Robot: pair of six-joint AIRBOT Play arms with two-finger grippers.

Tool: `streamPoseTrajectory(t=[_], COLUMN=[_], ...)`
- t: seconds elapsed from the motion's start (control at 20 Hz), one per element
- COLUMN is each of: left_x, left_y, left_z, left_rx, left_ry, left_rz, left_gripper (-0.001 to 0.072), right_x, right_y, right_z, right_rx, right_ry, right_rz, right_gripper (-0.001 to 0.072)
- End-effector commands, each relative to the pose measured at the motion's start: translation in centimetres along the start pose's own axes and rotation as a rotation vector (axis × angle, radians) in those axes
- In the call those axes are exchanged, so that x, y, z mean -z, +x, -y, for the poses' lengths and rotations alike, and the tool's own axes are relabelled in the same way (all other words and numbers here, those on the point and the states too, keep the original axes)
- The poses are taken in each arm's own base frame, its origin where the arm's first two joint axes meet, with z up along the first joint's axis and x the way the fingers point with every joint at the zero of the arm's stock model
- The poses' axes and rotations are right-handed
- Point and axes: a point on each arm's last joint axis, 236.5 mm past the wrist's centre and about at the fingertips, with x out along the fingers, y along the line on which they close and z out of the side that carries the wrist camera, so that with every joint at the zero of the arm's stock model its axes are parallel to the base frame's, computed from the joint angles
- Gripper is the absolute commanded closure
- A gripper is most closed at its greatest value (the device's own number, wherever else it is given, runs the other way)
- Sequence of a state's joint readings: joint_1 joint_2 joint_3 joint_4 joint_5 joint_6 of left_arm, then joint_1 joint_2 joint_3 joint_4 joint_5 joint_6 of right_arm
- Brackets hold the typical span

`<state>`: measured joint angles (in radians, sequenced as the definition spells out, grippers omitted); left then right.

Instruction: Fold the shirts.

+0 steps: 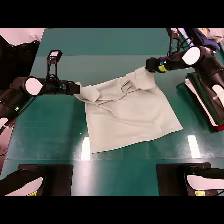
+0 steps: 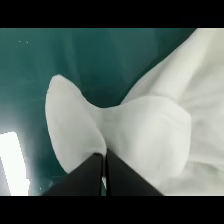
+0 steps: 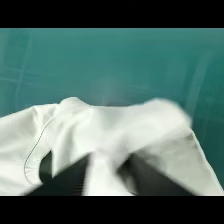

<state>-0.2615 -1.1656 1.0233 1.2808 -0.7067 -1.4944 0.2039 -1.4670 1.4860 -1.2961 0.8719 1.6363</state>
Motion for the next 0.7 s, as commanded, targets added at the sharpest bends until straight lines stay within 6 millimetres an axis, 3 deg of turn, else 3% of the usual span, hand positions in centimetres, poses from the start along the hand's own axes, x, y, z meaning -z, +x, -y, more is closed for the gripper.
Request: streamPoseTrajectory(t=[0.0, 0.1, 0.2, 0.35, 0.45, 0.55, 0.65], left_x=[-0.5, -0.3, 0.2, 1.1, 1.3, 1.6, 1.9], left_y=[0.1, -0.2, -0.4, -0.5, -0.5, -0.5, -0.6], left_z=[-0.8, -0.9, -1.0, -1.0, -1.0, -0.9, -0.9], left_rx=[-0.036, -0.043, -0.049, -0.047, -0.046, -0.045, -0.043], left_ry=[0.045, 0.060, 0.071, 0.069, 0.069, 0.067, 0.065], left_rz=[0.001, -0.022, -0.052, -0.089, -0.099, -0.109, -0.122], left_gripper=[0.0682, 0.0683, 0.0682, 0.0682, 0.0682, 0.0682, 0.0683], right_x=[-1.8, -1.2, 1.4, 10.3, 16.2, 20.4, 24.0], right_y=[-0.8, -4.1, -7.0, -9.9, -10.9, -11.3, -11.0], right_z=[0.7, 1.0, 1.5, 1.6, -0.4, -2.4, -2.8], right_rx=[0.010, 0.021, 0.039, 0.032, -0.058, -0.157, -0.182], right_ry=[0.009, 0.006, 0.011, 0.044, 0.101, 0.185, 0.305], right_rz=[0.008, -0.049, -0.129, -0.346, -0.458, -0.507, -0.548], right_gripper=[0.0132, 0.0135, 0.0137, 0.0136, 0.0137, 0.0137, 0.0139])
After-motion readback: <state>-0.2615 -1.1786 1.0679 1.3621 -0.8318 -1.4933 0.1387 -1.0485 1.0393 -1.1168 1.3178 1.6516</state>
